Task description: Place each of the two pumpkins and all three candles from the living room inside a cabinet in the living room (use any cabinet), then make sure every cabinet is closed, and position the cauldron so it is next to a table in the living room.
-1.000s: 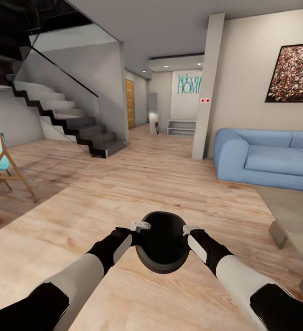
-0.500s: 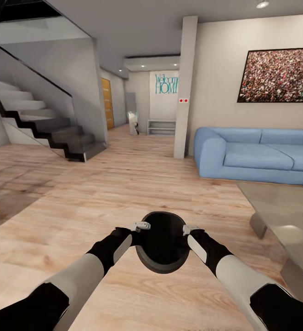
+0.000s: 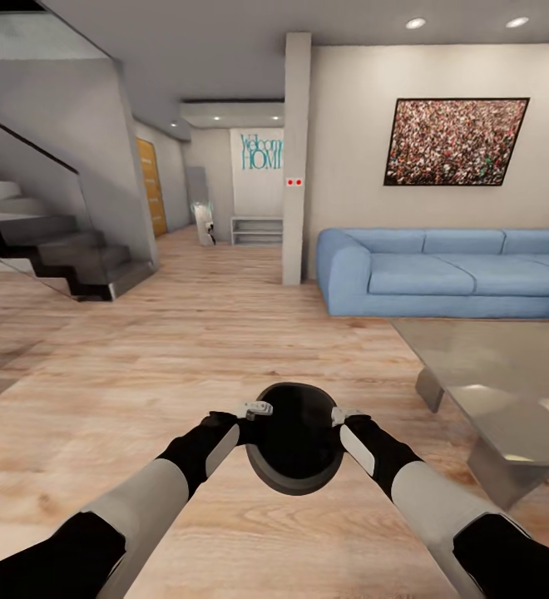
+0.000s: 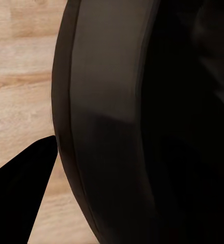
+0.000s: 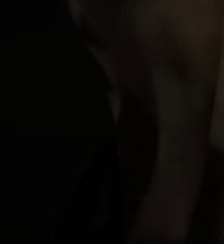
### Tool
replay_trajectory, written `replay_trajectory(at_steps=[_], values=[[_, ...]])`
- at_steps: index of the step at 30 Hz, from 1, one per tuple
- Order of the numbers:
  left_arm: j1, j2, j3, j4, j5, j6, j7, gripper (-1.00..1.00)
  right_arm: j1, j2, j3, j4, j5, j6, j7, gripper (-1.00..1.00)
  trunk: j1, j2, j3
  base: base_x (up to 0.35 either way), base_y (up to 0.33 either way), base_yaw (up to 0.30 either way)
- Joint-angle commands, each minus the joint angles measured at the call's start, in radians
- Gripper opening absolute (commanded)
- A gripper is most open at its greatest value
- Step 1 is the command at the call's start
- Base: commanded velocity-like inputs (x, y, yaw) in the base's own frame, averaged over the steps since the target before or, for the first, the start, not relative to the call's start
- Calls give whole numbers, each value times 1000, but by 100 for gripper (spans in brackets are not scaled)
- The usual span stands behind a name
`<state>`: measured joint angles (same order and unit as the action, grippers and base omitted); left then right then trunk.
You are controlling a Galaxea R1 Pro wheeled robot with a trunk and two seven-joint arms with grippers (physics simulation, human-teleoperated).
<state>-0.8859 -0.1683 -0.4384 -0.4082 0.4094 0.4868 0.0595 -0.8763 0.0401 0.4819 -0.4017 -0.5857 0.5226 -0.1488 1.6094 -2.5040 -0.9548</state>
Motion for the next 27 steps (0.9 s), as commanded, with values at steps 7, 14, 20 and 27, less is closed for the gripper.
replay_trajectory(at_steps=[7,14,20,27], values=[[-1,1,-13,-15,12,-19,6,-100,-1,-5,-2,2,20,8,-12,-100,0,-1,-1,0,104,-295],[-1,1,-13,-15,12,-19,6,-100,-1,-5,-2,1,20,8,-12,-100,0,-1,-1,0,8,-295],[-1,1,-13,-15,12,-19,6,-100,-1,-5,-2,1,20,8,-12,-100,0,-1,-1,0,0,-295],[-1,1,-13,-15,12,-18,6,-100,-1,-5,-2,2,20,8,-12,-100,0,-1,-1,0,3,-296]])
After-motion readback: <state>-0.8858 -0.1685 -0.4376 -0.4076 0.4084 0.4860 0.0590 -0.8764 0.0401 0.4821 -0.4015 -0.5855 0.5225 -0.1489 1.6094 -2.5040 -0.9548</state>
